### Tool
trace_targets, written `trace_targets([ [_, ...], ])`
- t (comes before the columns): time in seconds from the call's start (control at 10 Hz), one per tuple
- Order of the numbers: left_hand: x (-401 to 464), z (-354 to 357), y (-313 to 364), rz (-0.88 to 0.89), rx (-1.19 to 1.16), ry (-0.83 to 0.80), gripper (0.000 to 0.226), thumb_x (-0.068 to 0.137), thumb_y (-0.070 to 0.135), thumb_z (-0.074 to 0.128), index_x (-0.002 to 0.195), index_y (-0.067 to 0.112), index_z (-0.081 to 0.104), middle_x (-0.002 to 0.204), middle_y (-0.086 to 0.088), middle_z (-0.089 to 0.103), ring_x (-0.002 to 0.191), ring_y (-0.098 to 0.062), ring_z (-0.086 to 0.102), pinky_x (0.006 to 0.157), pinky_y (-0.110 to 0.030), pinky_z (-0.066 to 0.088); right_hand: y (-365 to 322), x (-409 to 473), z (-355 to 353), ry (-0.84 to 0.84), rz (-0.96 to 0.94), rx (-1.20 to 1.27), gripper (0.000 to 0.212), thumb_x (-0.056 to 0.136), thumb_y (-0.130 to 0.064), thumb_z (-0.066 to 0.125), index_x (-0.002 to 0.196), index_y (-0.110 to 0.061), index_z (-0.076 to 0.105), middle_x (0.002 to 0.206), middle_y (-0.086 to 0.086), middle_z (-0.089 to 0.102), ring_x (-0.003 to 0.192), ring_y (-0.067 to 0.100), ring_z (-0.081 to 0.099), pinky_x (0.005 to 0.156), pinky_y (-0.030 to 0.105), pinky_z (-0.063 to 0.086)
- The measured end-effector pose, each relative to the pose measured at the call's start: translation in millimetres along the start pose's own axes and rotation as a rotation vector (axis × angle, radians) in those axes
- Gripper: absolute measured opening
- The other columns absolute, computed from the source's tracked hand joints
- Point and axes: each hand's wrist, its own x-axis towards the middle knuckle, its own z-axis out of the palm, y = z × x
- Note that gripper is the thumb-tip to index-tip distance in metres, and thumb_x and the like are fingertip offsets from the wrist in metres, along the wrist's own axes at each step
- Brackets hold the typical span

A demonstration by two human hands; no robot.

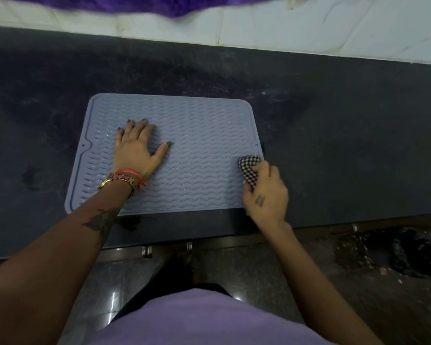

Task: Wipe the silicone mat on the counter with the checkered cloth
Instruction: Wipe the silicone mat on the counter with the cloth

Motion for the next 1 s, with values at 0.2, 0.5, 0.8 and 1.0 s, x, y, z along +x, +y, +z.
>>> trace_targets([
  [0.2, 0.0, -0.4, -0.2, -0.006, -0.006, -0.007, 0.077, 0.081, 0.064, 0.031, 0.139, 0.014, 0.039, 0.151, -0.009, 0.033, 0.143, -0.029, 0.019, 0.119, -0.045, 0.007, -0.7, 37.2, -0.8, -0.179, 0.290, 0.585, 0.030, 0.077, -0.025, 0.072, 0.102, -0.015, 0.058, 0.109, 0.009, 0.065, 0.095, 0.021, 0.062, 0.081, 0.035, 0.053],
  [0.5, 1.0, 1.6, -1.4, -0.003, -0.007, -0.005, 0.076, 0.081, 0.064, 0.031, 0.139, 0.015, 0.039, 0.150, -0.008, 0.034, 0.142, -0.030, 0.021, 0.118, -0.046, 0.008, -2.4, 60.7, 13.7, -0.116, 0.058, 0.191, 0.035, 0.080, -0.029, 0.067, 0.106, -0.012, 0.049, 0.110, 0.009, 0.060, 0.097, 0.025, 0.058, 0.075, 0.026, 0.037],
  [0.8, 1.0, 1.4, -0.1, -0.001, -0.011, -0.003, 0.075, 0.081, 0.063, 0.032, 0.138, 0.015, 0.039, 0.150, -0.008, 0.034, 0.142, -0.029, 0.020, 0.118, -0.045, 0.008, 11.3, 104.4, -31.9, -0.370, 0.546, 1.325, 0.006, 0.090, -0.013, 0.056, 0.095, -0.011, 0.057, 0.096, 0.006, 0.066, 0.085, 0.019, 0.065, 0.068, 0.032, 0.056],
  [1.0, 1.6, 2.2, -1.7, -0.005, -0.013, 0.010, 0.075, 0.081, 0.063, 0.033, 0.137, 0.015, 0.041, 0.150, -0.008, 0.035, 0.142, -0.029, 0.021, 0.118, -0.046, 0.009, 29.7, 87.9, -54.1, -0.482, 0.742, 1.716, 0.028, 0.094, -0.026, 0.042, 0.105, -0.007, 0.060, 0.080, 0.009, 0.074, 0.067, 0.020, 0.071, 0.058, 0.029, 0.056],
])
